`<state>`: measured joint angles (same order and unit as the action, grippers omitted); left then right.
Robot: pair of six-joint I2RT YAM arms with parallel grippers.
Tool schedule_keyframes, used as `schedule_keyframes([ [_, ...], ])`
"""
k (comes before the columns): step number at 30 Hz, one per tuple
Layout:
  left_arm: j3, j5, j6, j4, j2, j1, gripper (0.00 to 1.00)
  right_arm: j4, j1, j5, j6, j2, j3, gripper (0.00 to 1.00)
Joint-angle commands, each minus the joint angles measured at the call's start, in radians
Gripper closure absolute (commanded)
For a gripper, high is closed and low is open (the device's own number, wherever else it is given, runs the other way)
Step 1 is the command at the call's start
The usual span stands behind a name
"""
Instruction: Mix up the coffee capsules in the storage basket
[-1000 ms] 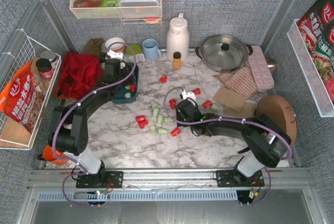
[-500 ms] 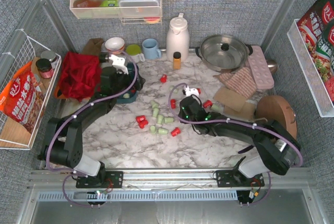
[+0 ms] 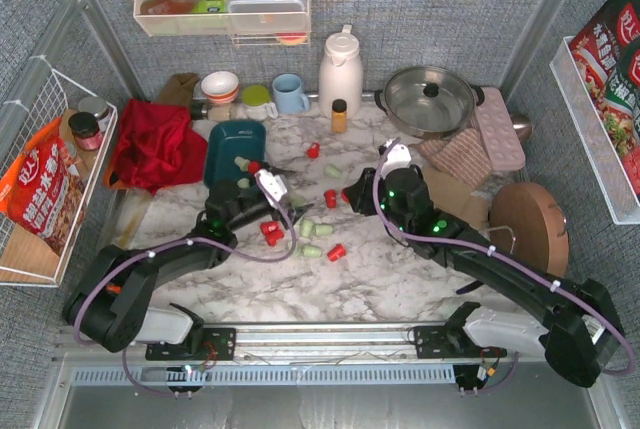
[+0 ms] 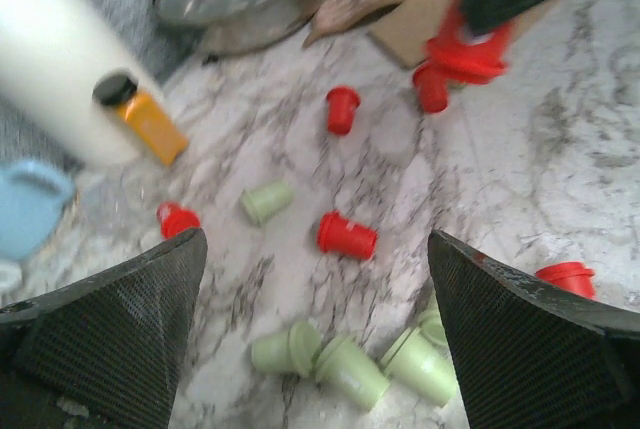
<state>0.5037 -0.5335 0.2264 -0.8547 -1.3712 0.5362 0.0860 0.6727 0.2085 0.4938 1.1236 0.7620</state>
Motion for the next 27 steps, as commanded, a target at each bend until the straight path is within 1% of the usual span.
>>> schedule_keyframes([
  [1,-0.044,-0.11,0.135,-0.228,0.021,0.048,0.01,0.092,-0.002,-0.099,0.029,-0.02,0.01,0.88],
  [6,-0.071,-0.1,0.186,-0.24,0.053,0.131,0.01,0.181,0.003,-0.152,0.056,-0.011,0.007,0.88],
  [10,-0.078,-0.031,0.2,-0.233,0.067,0.177,0.01,0.228,0.022,-0.193,0.084,0.023,0.014,0.88],
  [18,-0.073,0.128,0.197,-0.222,0.074,0.183,0.01,0.291,0.072,-0.236,0.137,0.089,0.015,0.88],
  [22,-0.068,0.103,0.213,-0.199,0.078,0.183,0.01,0.319,0.08,-0.239,0.159,0.095,0.004,0.88],
  [23,-0.068,0.09,0.21,-0.199,0.077,0.184,0.03,0.322,0.082,-0.242,0.163,0.097,0.005,0.88],
  [25,-0.068,0.067,0.21,-0.199,0.077,0.184,0.1,0.322,0.086,-0.242,0.164,0.097,0.007,0.86],
  [27,-0.069,0.06,0.217,-0.198,0.077,0.183,0.24,0.324,0.088,-0.241,0.168,0.096,0.006,0.85],
])
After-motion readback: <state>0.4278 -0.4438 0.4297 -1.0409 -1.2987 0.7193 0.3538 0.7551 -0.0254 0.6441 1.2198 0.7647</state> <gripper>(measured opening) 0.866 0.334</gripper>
